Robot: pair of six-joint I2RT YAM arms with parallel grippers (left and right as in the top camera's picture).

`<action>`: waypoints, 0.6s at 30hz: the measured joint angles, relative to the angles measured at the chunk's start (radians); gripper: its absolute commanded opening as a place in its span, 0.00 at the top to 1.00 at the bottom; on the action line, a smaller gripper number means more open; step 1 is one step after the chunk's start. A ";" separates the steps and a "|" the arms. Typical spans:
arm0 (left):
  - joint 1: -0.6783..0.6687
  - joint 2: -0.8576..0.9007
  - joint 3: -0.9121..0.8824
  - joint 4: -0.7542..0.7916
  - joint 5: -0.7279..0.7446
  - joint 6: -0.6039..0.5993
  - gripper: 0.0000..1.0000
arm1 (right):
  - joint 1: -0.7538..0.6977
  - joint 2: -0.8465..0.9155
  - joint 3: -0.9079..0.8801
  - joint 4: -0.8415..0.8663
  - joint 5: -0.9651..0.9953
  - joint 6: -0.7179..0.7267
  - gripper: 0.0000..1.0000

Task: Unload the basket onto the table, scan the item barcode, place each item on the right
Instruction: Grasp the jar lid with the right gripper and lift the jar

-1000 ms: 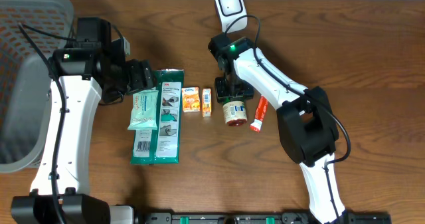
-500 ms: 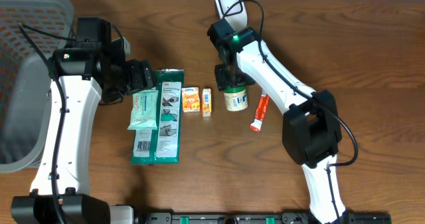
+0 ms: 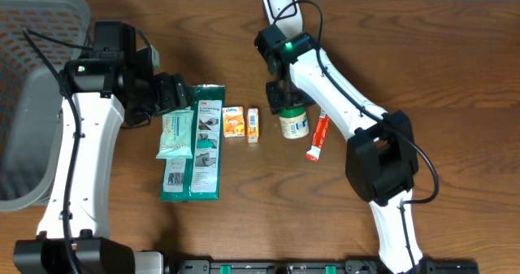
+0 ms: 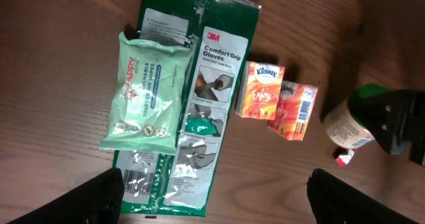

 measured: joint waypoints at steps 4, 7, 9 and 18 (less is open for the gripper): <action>0.000 0.000 0.000 0.000 0.000 0.000 0.11 | 0.000 -0.002 0.054 -0.052 0.002 -0.010 0.39; 0.000 0.000 0.000 0.000 0.000 0.000 0.11 | 0.000 -0.002 0.065 -0.054 0.001 -0.021 0.23; 0.000 0.000 0.000 0.000 0.000 0.000 0.11 | 0.000 -0.003 0.065 -0.066 0.002 -0.029 0.11; 0.000 0.000 0.000 0.000 0.000 0.000 0.11 | 0.000 -0.003 0.097 -0.183 -0.001 -0.037 0.01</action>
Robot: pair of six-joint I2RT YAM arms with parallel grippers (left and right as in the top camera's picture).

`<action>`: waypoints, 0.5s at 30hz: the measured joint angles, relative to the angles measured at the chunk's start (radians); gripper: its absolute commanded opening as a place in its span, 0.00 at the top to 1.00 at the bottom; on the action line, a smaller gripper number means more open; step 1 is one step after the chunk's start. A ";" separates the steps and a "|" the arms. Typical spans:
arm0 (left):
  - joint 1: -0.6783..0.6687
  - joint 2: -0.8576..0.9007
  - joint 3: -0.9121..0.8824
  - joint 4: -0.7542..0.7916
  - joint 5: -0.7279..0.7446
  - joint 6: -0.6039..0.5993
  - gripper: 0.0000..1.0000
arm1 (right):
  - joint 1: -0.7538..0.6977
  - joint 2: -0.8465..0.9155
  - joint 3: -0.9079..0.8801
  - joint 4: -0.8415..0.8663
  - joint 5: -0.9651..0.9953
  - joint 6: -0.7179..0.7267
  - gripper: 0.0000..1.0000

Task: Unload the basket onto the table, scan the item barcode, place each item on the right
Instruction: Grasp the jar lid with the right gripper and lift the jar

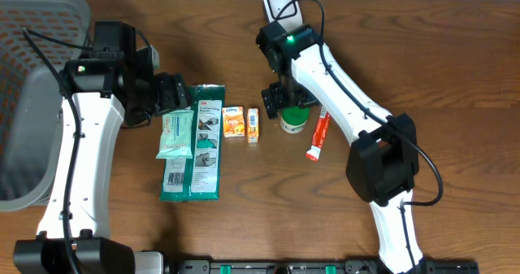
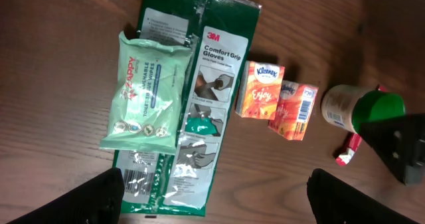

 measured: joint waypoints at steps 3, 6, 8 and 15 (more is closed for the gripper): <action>0.000 0.000 0.000 0.001 0.000 0.000 0.11 | -0.003 0.000 0.110 -0.058 -0.027 0.000 0.01; 0.000 0.000 0.000 0.001 0.000 0.000 0.11 | -0.010 -0.014 0.182 -0.063 -0.056 0.001 0.01; 0.000 0.000 0.000 0.001 0.000 0.000 0.11 | -0.016 -0.024 0.186 -0.060 -0.067 0.022 0.01; 0.000 0.000 0.000 0.001 0.000 0.000 0.11 | -0.016 -0.024 0.177 -0.071 -0.072 0.310 0.01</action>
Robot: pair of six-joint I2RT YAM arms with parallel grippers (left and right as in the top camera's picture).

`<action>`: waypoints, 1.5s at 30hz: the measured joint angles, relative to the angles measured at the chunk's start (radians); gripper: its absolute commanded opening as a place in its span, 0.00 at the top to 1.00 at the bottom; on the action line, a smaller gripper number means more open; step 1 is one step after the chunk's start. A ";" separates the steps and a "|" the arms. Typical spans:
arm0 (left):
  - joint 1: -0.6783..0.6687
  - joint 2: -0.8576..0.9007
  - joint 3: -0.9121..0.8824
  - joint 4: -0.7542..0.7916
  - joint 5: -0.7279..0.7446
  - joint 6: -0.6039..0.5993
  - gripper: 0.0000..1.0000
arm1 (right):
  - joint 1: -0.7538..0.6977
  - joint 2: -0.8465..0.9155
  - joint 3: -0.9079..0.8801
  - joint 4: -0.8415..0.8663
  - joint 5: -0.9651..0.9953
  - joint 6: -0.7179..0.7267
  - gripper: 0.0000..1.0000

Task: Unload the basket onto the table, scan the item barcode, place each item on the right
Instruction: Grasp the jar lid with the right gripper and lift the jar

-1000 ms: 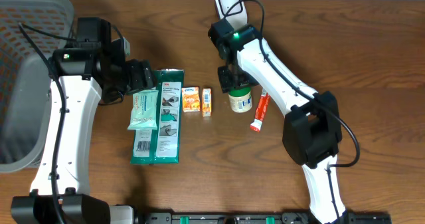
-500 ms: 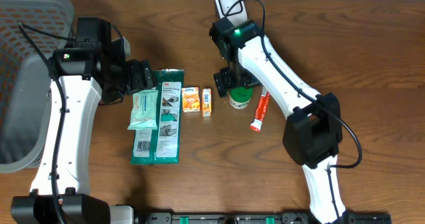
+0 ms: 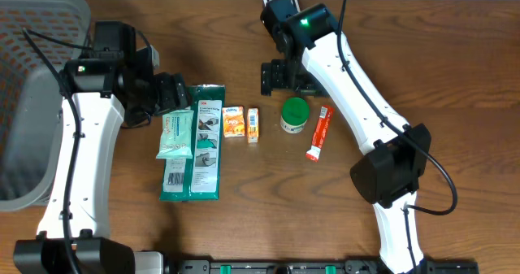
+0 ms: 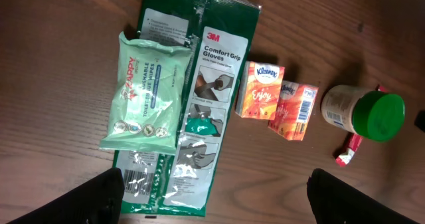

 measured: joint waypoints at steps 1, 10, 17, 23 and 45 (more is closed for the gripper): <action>0.000 0.000 0.000 0.000 0.000 0.000 0.11 | 0.000 0.000 -0.003 -0.007 0.003 0.062 0.01; 0.000 0.000 0.000 0.000 0.000 0.000 0.11 | 0.000 0.000 -0.138 -0.025 0.031 0.616 0.01; 0.000 0.000 0.000 0.000 0.000 0.000 0.11 | 0.000 0.000 -0.260 0.154 0.037 0.803 0.05; 0.000 0.000 0.000 0.000 0.000 0.000 0.11 | 0.000 0.000 -0.338 0.255 0.037 0.836 0.10; 0.000 0.000 0.000 0.000 0.000 0.000 0.11 | 0.000 0.000 -0.425 0.365 0.024 0.551 0.26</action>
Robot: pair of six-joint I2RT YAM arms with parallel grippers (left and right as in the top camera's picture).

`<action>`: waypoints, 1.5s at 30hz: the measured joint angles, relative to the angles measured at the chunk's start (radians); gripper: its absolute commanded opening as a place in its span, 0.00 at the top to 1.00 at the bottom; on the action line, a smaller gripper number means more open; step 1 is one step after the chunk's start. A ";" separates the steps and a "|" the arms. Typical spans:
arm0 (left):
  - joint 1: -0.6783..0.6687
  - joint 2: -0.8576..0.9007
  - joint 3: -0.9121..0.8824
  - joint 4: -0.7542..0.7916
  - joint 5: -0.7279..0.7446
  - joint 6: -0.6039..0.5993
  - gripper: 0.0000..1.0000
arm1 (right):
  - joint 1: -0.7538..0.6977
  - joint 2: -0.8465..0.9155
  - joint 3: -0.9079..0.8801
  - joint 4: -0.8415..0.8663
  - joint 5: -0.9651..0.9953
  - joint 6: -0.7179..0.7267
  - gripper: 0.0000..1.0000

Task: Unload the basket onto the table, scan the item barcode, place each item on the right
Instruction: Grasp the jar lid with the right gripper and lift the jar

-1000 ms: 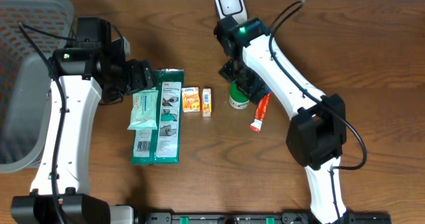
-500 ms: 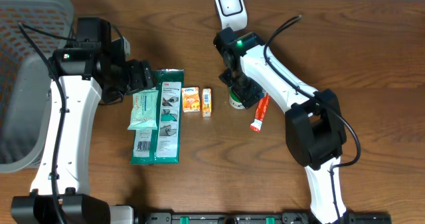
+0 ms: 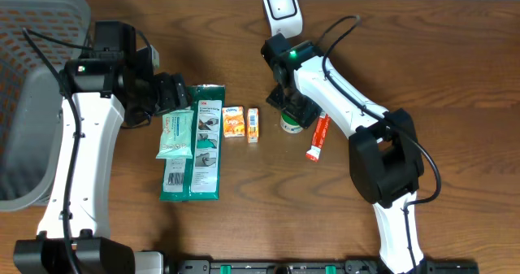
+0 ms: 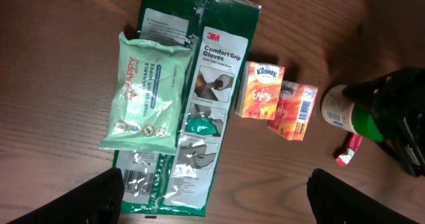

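A cream jar with a green lid [image 3: 285, 124] stands on the table right of the tissue packs; the left wrist view shows its body [image 4: 339, 108]. My right gripper [image 3: 294, 105] is down over the lid, its dark fingers [image 4: 398, 91] on either side of the green top, and their grip is hidden. The white scanner [image 3: 282, 3] stands at the table's far edge, behind the jar. My left gripper [image 3: 173, 93] hangs open over the packets at the left, with nothing between its fingers [image 4: 99, 197].
A green 3M gloves packet [image 3: 203, 144] lies under a pale green wipes pack [image 3: 175, 136]. Two small orange tissue packs [image 3: 234, 121] lie beside them, and a red tube [image 3: 318, 136] lies right of the jar. A grey basket [image 3: 32, 103] fills the left edge.
My right gripper was up near the scanner, clear of the jar, whose green lid showed whole. Now it sits over the lid and covers most of it. The left arm has not moved.
My right gripper was first on the jar, which leaned with its cream side showing. Then the jar stood more upright with the gripper at its far side. Then the gripper was away near the scanner with the jar free. Now it is back over the lid.
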 measured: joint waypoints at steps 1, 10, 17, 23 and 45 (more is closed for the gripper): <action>0.000 0.000 0.000 0.000 0.000 0.000 0.11 | 0.000 0.000 0.000 0.000 0.002 -0.060 0.21; 0.000 0.000 0.000 0.000 0.000 0.000 0.11 | 0.000 0.000 0.000 0.015 0.006 -0.221 0.35; 0.000 0.000 0.000 0.000 0.000 0.000 0.11 | 0.000 0.000 0.000 0.039 0.006 -0.500 0.41; 0.000 0.000 0.000 0.000 0.000 0.000 0.11 | 0.000 0.000 0.000 0.058 0.005 -0.896 0.16; 0.000 0.000 0.000 -0.001 0.000 0.000 0.11 | -0.034 -0.006 0.241 -0.118 0.001 -0.756 0.01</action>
